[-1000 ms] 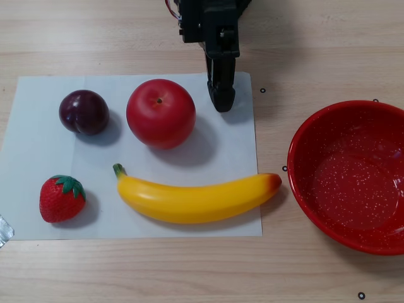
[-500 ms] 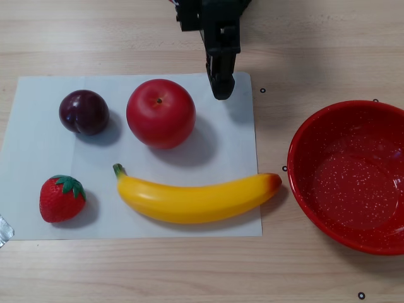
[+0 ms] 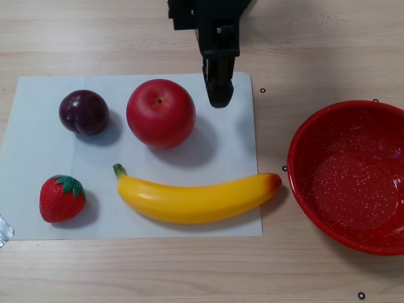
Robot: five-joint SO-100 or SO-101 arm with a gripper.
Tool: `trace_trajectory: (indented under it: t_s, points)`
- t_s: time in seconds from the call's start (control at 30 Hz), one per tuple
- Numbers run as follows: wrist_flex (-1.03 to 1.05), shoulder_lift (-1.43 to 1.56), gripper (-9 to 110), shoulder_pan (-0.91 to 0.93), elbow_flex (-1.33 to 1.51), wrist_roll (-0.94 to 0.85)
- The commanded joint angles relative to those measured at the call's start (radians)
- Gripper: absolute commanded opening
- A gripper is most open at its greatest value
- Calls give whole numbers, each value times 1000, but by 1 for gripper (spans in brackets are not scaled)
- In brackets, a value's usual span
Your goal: Grasp the banana and put it in the red bowl.
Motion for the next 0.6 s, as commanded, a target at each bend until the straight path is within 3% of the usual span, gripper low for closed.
trace_trajectory:
  t_s: [0.0,0.57]
  points:
    - [35,-23,0,-14,-163,15]
    - [224,-365,3,-80,-641,71]
